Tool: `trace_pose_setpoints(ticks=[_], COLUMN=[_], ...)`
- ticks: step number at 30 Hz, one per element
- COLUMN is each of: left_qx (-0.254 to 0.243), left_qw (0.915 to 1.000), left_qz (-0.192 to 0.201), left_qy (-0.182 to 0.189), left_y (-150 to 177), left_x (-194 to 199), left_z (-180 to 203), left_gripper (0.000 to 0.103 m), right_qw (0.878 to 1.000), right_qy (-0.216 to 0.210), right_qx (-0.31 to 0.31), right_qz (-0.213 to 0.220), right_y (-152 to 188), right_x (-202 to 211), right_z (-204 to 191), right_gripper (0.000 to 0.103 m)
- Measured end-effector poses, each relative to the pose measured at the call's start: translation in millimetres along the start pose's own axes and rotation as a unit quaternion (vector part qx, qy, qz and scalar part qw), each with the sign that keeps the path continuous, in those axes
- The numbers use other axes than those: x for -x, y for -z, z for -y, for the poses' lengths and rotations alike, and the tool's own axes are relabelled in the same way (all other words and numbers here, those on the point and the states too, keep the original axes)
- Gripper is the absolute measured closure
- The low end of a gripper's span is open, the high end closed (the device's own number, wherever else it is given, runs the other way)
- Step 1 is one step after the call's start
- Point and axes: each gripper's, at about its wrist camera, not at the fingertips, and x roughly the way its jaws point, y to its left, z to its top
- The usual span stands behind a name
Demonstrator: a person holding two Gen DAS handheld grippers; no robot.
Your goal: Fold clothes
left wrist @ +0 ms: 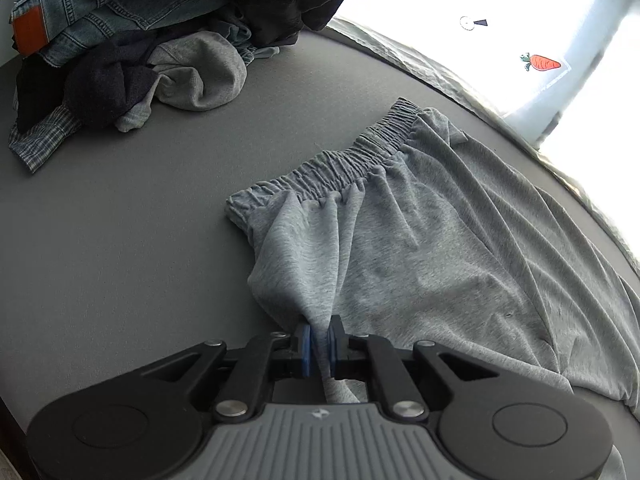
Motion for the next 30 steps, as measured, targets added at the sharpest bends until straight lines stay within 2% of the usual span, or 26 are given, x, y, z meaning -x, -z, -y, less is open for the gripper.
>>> trace_pose_setpoints(ticks=[4,8,12,13,16,17,19,23,30], left_qx=[-0.011,-0.032,-0.061,-0.067,-0.095,-0.104,-0.113,-0.108,-0.133], left_qw=[0.9999,0.9993,0.9969,0.9961,0.9927,0.9914,0.9900,0.9897,0.9846], left_qz=[0.004,-0.006,-0.021,-0.026,-0.031,-0.034,-0.040,-0.050,-0.044], left_qy=[0.000,-0.017,-0.045,-0.051,-0.068,-0.072,-0.075,-0.080,-0.104], left_y=[6.5,19.4,33.9,36.4,39.4,38.8,36.4,30.0,28.6], left_x=[-5.6,-19.7,-35.1,-38.3,-42.3,-42.9,-45.2,-50.3,-53.9], left_z=[26.8,51.1,69.1,71.4,80.0,82.6,85.0,87.7,102.6], left_gripper=[0.081,0.078,0.073,0.073,0.072,0.072,0.071,0.071,0.071], right_qw=[0.999,0.998,0.997,0.996,0.996,0.995,0.997,0.999,0.998], right_qy=[-0.017,-0.020,-0.034,-0.038,-0.045,-0.049,-0.051,-0.009,0.003], right_qx=[0.009,0.017,0.019,0.024,0.039,0.041,0.031,0.028,0.014], right_qz=[-0.026,-0.051,-0.073,-0.073,-0.073,-0.070,-0.048,0.034,0.054], right_y=[-11.2,-12.0,-8.0,-6.2,-3.5,-5.8,-13.3,-53.2,-76.6], right_x=[-45.2,-81.2,-99.4,-101.9,-106.1,-105.7,-102.5,-93.7,-103.7], right_z=[6.6,11.9,18.0,18.4,18.7,18.9,22.7,33.4,40.4], right_gripper=[0.058,0.058,0.060,0.064,0.094,0.102,0.102,0.103,0.102])
